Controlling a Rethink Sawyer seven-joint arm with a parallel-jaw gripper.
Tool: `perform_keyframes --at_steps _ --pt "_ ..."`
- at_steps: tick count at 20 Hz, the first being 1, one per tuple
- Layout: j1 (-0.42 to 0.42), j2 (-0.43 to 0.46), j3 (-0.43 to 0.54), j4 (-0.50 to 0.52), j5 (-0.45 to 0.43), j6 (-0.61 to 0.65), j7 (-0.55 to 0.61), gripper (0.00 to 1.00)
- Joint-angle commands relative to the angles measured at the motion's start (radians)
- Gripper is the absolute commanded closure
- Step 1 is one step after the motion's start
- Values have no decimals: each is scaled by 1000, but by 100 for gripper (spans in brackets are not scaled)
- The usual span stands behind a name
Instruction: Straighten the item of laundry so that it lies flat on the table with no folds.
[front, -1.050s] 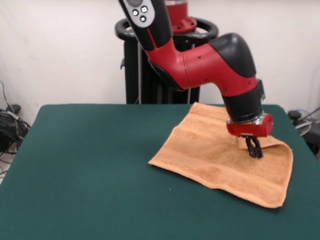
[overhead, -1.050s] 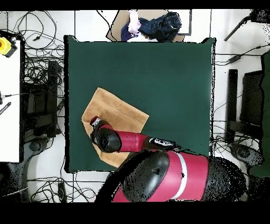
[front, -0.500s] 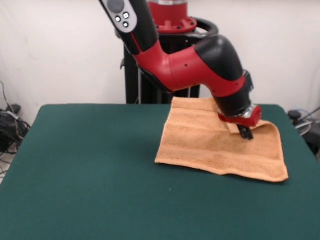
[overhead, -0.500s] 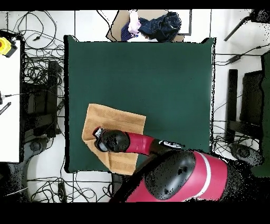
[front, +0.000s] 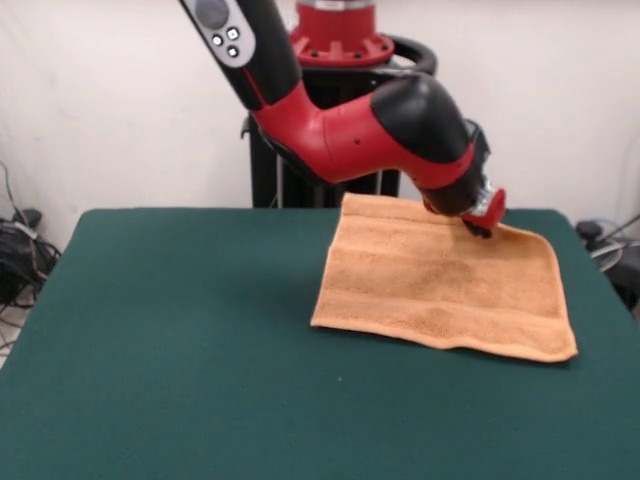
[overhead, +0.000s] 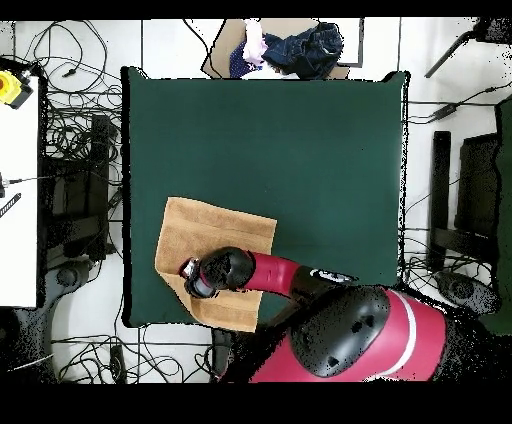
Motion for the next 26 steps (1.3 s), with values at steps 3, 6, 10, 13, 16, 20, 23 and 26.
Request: perform_keyframes --at_steps 3,6,10,13,16,20,23,26 --pt "44 33 4 -170 -17 46 -27 100" --pt "95 -10 -43 -164 -25 -12 29 100" --pt "175 -45 -127 -199 -25 -58 88 100" --pt "216 -54 -170 -224 -16 -65 104 100" --pt "231 -61 -179 -230 -3 -68 105 100" --pt "256 -100 -194 -204 8 -75 121 100" --pt "264 -94 -192 -194 19 -90 128 100" --pt "257 -88 -172 -183 27 -89 117 100"
